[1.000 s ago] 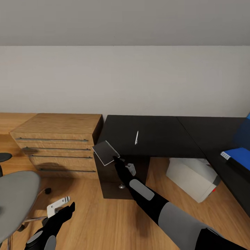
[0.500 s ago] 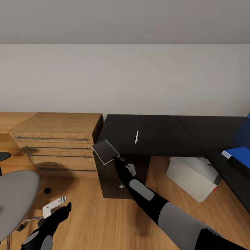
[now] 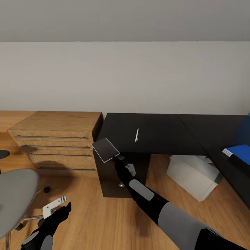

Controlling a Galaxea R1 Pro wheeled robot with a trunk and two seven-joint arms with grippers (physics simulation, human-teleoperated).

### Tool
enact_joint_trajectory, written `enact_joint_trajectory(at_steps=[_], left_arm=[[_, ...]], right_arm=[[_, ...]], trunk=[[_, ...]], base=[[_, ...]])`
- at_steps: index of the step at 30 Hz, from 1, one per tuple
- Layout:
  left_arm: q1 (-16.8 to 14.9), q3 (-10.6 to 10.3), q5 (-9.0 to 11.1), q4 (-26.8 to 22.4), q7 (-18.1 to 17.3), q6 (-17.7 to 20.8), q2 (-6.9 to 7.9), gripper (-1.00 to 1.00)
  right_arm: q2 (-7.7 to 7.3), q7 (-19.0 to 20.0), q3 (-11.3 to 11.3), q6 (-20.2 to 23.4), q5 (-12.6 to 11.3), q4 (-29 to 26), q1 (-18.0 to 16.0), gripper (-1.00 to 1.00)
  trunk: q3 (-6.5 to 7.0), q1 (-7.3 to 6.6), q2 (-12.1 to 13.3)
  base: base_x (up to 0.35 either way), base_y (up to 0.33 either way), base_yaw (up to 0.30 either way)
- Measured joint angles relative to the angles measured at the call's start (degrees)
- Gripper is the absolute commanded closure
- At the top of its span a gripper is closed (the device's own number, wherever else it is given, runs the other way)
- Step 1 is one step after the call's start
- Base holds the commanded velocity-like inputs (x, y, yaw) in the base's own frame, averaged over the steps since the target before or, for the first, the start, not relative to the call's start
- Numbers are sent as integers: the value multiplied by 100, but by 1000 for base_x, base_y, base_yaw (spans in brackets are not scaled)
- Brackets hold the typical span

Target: In the bedroom, organize the workspace by keeping the computer under the desk, ensuring the monitor is on the desk, placing the keyboard on the desk next to the monitor, placing the mouse on the desk next to the keyboard, moving the folder from the swivel chair onto the desk next to the mouse, stacking the notebook on top of the folder with the pen on top of the notebook, and positioning the swivel chair next to the desk.

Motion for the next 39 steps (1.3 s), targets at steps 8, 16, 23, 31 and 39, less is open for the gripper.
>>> enact_joint_trajectory(at_steps=[8, 16, 23, 31, 39], left_arm=[[0, 4, -4, 10, 1, -2, 0, -100], [0, 4, -12, 20, 0, 1, 1, -100], [0, 4, -13, 27, -4, -1, 1, -100], [0, 4, -13, 30, -7, -2, 1, -100], [0, 4, -11, 30, -6, 2, 1, -100]], right_arm=[[8, -1, 11, 1, 2, -1, 1, -100], [10, -1, 12, 0, 9, 1, 0, -100], [10, -1, 12, 0, 9, 0, 0, -100], [16, -1, 12, 0, 10, 1, 0, -100], [18, -1, 12, 0, 10, 0, 0, -100]], trunk=[[0, -1, 0], [0, 0, 0], [0, -1, 0], [0, 0, 0], [0, 0, 0]], base=[[25, 160, 0], [19, 46, 0], [105, 70, 0], [10, 15, 0], [55, 114, 0]])
